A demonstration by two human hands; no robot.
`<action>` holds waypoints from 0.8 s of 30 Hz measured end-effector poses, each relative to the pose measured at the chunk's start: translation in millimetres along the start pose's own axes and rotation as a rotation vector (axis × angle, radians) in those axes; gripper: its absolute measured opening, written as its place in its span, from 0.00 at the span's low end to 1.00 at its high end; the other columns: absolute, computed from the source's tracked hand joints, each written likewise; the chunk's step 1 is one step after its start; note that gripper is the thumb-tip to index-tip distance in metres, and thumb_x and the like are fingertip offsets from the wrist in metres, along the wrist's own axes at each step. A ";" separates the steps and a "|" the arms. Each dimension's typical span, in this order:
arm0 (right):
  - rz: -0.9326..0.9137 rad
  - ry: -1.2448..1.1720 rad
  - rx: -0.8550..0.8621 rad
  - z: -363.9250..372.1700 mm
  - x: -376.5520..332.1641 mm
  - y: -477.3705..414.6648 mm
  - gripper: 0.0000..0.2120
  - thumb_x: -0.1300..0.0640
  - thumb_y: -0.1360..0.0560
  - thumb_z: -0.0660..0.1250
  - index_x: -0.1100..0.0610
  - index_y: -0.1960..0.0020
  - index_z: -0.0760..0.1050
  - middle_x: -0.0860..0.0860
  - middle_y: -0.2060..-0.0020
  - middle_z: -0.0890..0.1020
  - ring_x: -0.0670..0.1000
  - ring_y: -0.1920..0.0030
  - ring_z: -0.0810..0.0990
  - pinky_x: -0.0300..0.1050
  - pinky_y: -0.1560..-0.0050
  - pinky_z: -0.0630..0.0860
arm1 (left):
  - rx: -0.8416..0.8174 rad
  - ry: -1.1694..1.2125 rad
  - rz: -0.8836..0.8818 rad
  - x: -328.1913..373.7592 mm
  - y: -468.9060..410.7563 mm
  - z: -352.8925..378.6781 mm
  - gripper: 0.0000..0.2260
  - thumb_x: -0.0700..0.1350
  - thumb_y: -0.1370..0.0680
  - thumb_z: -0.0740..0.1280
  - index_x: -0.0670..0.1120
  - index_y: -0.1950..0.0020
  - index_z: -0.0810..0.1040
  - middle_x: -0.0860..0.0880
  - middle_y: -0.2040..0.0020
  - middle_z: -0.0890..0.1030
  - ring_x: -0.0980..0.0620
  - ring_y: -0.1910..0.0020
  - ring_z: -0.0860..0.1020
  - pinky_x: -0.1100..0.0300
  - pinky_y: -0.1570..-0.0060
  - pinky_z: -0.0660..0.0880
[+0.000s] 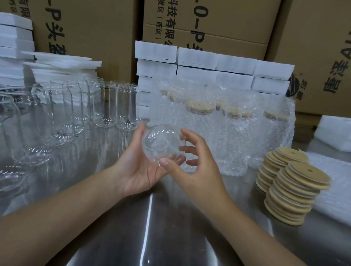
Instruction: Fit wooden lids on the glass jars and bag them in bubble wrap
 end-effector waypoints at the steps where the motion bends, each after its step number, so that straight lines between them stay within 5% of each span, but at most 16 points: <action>1: 0.001 -0.005 0.008 -0.5 0.1 -0.4 0.29 0.45 0.32 0.74 0.31 0.38 0.63 0.36 0.39 0.71 0.34 0.41 0.72 0.35 0.44 0.72 | -0.007 0.009 -0.008 -2.0 -0.1 1.9 0.37 0.70 0.24 0.54 0.39 0.45 0.83 0.39 0.47 0.82 0.43 0.57 0.84 0.56 0.54 0.81; 4: 0.012 0.010 0.020 -1.1 0.4 -1.9 0.31 0.39 0.35 0.71 0.31 0.36 0.61 0.35 0.37 0.70 0.33 0.39 0.70 0.37 0.41 0.72 | -0.010 0.030 -0.028 -7.3 -1.0 4.2 0.36 0.69 0.23 0.52 0.40 0.41 0.80 0.39 0.47 0.83 0.43 0.57 0.85 0.56 0.62 0.83; 9: 0.046 -0.053 0.043 -3.8 2.9 -2.2 0.37 0.32 0.40 0.74 0.33 0.36 0.59 0.32 0.38 0.68 0.32 0.38 0.68 0.30 0.44 0.70 | -0.016 -0.022 -0.047 -13.8 0.4 10.8 0.36 0.69 0.24 0.53 0.40 0.36 0.78 0.40 0.40 0.81 0.46 0.49 0.84 0.58 0.49 0.81; 15: 0.070 -0.166 0.086 -7.4 5.2 -2.7 0.38 0.33 0.47 0.76 0.36 0.42 0.64 0.31 0.41 0.70 0.37 0.35 0.69 0.44 0.40 0.75 | -0.086 -0.040 -0.181 -25.1 5.9 15.9 0.35 0.67 0.28 0.61 0.37 0.41 0.81 0.39 0.44 0.82 0.47 0.50 0.84 0.60 0.50 0.81; 19: 0.067 -0.241 0.121 -10.9 4.1 -1.6 0.36 0.32 0.48 0.78 0.38 0.46 0.66 0.30 0.45 0.73 0.36 0.37 0.72 0.33 0.54 0.77 | -0.135 -0.101 -0.220 -28.1 8.2 19.0 0.39 0.68 0.28 0.60 0.36 0.34 0.72 0.38 0.47 0.83 0.48 0.51 0.84 0.60 0.52 0.81; 24: 0.050 -0.234 0.172 -15.6 4.0 -1.1 0.31 0.36 0.45 0.75 0.41 0.47 0.67 0.36 0.44 0.76 0.38 0.38 0.74 0.24 0.55 0.71 | -0.152 -0.106 -0.184 -26.4 6.5 20.0 0.41 0.66 0.29 0.63 0.38 0.27 0.63 0.36 0.39 0.79 0.46 0.44 0.82 0.59 0.45 0.79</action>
Point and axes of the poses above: each hand's wrist, its own y-axis away from the middle knuckle, its own z-axis out of the palm, x = y × z, the point moved 8 cm from there along -y, towards the middle knuckle
